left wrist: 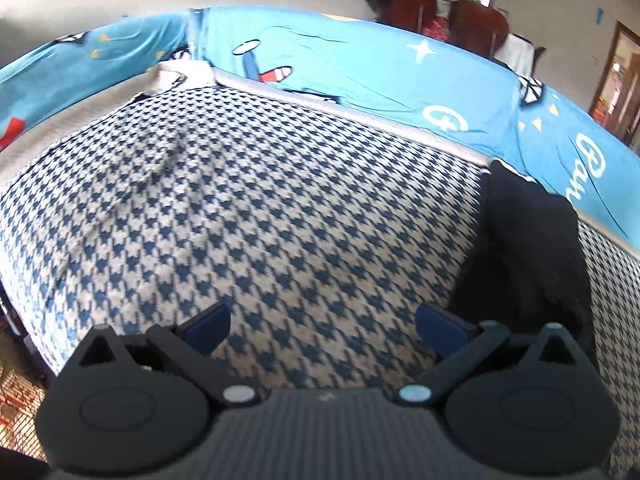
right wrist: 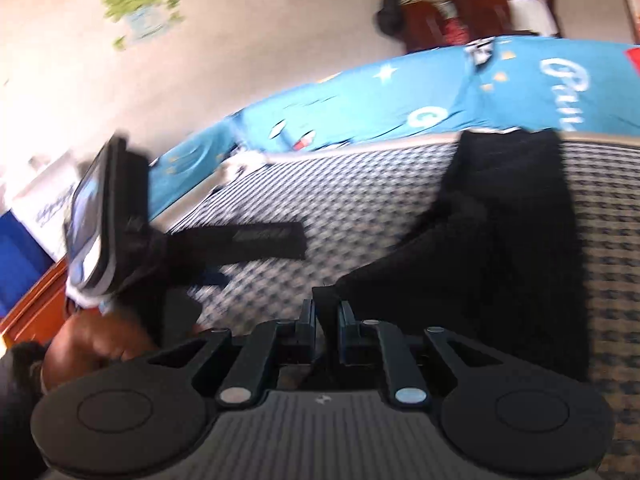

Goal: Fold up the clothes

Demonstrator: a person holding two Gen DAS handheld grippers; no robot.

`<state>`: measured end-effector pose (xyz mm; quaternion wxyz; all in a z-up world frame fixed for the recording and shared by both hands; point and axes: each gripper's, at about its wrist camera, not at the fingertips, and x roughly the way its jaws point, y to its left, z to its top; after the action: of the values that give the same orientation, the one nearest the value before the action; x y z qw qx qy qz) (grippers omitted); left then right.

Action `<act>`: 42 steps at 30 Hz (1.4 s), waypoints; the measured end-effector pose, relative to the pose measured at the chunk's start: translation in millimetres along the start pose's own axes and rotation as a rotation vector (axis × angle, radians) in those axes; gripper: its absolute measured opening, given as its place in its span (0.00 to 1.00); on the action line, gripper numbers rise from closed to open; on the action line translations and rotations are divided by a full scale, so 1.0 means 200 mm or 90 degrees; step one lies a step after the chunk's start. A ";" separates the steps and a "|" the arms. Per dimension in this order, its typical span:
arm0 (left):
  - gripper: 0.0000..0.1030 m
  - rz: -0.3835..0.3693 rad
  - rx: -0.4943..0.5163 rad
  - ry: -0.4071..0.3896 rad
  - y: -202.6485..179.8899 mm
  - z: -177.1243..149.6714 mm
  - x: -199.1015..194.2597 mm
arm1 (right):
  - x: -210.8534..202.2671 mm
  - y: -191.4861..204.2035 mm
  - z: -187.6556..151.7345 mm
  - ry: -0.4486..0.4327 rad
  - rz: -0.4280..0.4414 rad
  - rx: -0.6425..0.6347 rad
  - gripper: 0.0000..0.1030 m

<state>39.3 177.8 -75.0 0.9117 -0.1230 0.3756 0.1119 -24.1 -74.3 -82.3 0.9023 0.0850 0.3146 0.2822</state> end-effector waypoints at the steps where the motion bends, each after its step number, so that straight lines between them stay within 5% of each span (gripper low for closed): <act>1: 1.00 0.002 -0.005 -0.001 0.02 0.00 0.00 | 0.03 0.02 -0.01 0.009 0.007 -0.009 0.12; 13: 1.00 -0.001 0.004 0.004 -0.02 0.00 -0.01 | 0.25 0.07 -0.17 0.138 0.016 -0.066 0.14; 23: 1.00 -0.003 0.020 0.013 -0.07 -0.02 0.03 | 0.12 0.03 -0.18 0.134 0.023 -0.069 0.16; 26: 1.00 -0.020 0.033 0.016 -0.11 -0.03 0.03 | 0.01 -0.04 -0.17 0.100 -0.020 -0.047 0.24; 33: 1.00 -0.039 0.064 0.021 -0.19 -0.05 0.03 | -0.18 -0.30 -0.21 0.071 -0.153 0.068 0.25; 42: 1.00 -0.043 0.077 0.029 -0.23 -0.06 0.06 | -0.35 -0.49 -0.25 0.064 -0.225 0.174 0.32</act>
<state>52.5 131.9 -85.6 0.9119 -0.0830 0.3981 0.0552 -55.4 -196.2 -117.9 0.9010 0.1357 0.4045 0.0786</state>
